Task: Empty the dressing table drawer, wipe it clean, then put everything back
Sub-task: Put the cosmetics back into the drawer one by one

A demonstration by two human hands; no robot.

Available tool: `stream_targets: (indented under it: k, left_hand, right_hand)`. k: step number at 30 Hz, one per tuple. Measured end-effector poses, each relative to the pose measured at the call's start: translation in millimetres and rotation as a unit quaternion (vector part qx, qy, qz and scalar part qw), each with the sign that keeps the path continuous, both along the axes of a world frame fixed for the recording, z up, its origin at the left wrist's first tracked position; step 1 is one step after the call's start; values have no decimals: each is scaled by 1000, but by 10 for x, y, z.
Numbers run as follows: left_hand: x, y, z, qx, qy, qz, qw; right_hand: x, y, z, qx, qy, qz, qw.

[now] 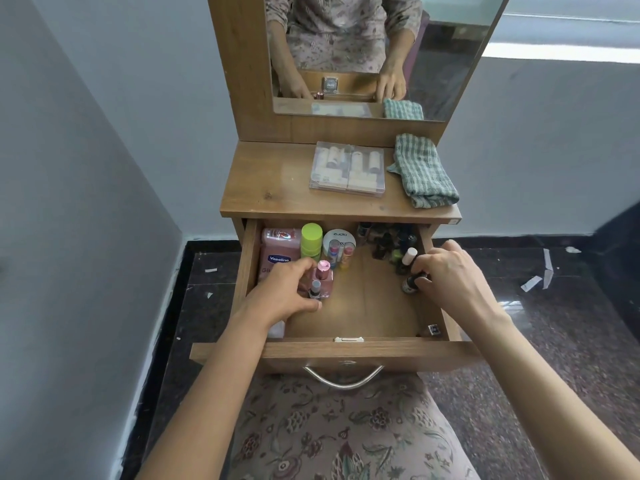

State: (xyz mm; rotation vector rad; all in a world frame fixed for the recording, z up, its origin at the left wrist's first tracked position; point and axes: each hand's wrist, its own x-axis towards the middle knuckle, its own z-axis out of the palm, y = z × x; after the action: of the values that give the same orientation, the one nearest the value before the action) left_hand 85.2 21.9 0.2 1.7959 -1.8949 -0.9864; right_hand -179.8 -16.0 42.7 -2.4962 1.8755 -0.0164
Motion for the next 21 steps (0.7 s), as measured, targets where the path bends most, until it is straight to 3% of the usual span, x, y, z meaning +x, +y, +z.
stream_targets:
  k: [8, 15, 21]
  left_hand:
    - [-4, -23, -57, 0, 1, -3, 1000]
    - [-62, -54, -20, 8, -30, -29, 999]
    - [-242, -104, 38, 1, -68, -66, 995]
  right_hand:
    - [50, -43, -5, 8, -41, -29, 999]
    - [163, 191, 97, -63, -226, -28, 972]
    - [97, 229, 37, -106, -356, -109, 922]
